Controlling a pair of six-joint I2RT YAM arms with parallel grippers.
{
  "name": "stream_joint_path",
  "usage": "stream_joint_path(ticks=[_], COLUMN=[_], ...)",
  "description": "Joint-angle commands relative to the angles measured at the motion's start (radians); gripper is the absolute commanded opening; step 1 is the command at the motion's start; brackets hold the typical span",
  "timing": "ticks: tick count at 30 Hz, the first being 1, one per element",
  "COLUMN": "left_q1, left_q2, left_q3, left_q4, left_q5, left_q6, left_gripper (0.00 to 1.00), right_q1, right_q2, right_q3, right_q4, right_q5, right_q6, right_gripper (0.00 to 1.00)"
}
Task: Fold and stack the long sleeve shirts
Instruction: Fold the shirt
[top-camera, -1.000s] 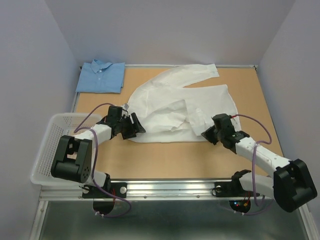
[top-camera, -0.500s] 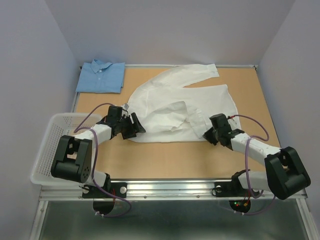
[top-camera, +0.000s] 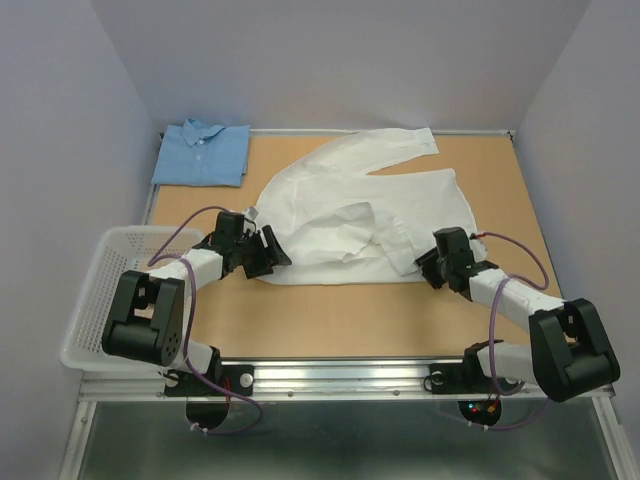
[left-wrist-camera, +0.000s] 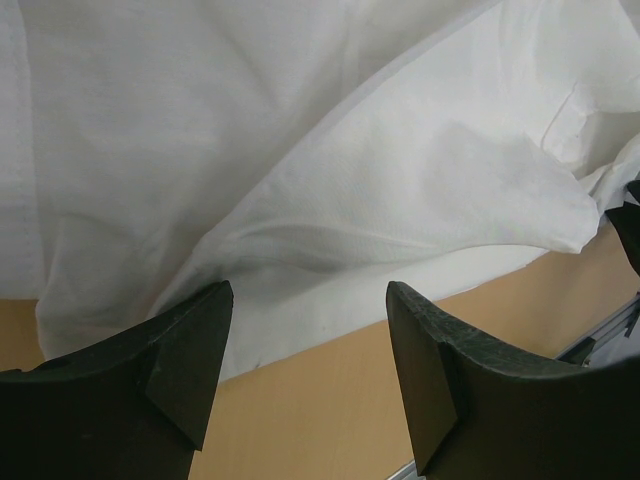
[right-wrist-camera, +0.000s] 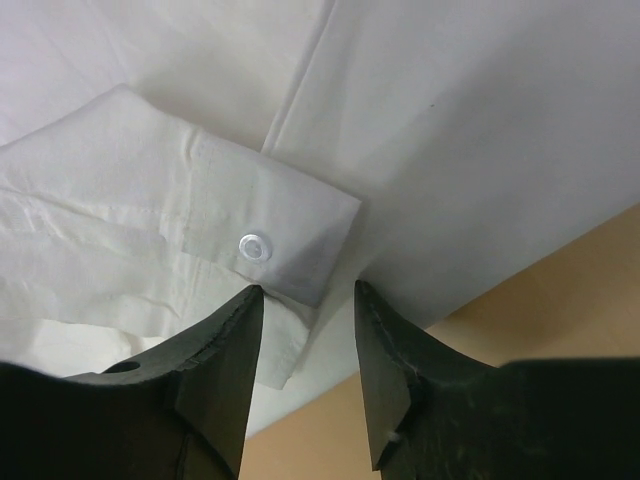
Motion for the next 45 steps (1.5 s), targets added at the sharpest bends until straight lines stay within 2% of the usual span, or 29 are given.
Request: stream_joint_path(ticks=[1, 10, 18, 21, 30, 35, 45], left_q1=[-0.003, -0.003, -0.003, -0.003, -0.003, -0.005, -0.003], left_q2=[0.010, 0.008, 0.004, 0.007, 0.004, 0.013, 0.011], left_q3=[-0.033, -0.034, -0.036, -0.036, -0.034, -0.033, -0.034], left_q4=[-0.035, -0.035, -0.035, -0.033, -0.035, -0.033, -0.036], left_q5=[-0.023, -0.021, -0.021, -0.021, -0.021, -0.021, -0.026], left_q6=[0.023, 0.024, 0.023, 0.023, 0.027, 0.027, 0.027], left_gripper=[0.75, 0.75, 0.75, 0.75, 0.75, 0.75, 0.75], right_q1=[-0.012, -0.035, -0.081, -0.096, -0.121, -0.130, -0.156], right_q2=[-0.024, -0.013, -0.145, -0.182, -0.054, 0.011, -0.020], right_q3=[-0.036, -0.098, -0.087, -0.082, -0.088, -0.072, -0.038], right_q4=[0.049, 0.179, 0.173, 0.164, 0.115, 0.119, 0.130], right_q5=[0.007, -0.029, -0.015, -0.003, -0.056, -0.056, -0.047], right_q6=[-0.010, -0.001, -0.023, -0.017, 0.069, 0.063, 0.034], right_gripper=[0.48, 0.48, 0.48, 0.52, 0.54, 0.53, 0.49])
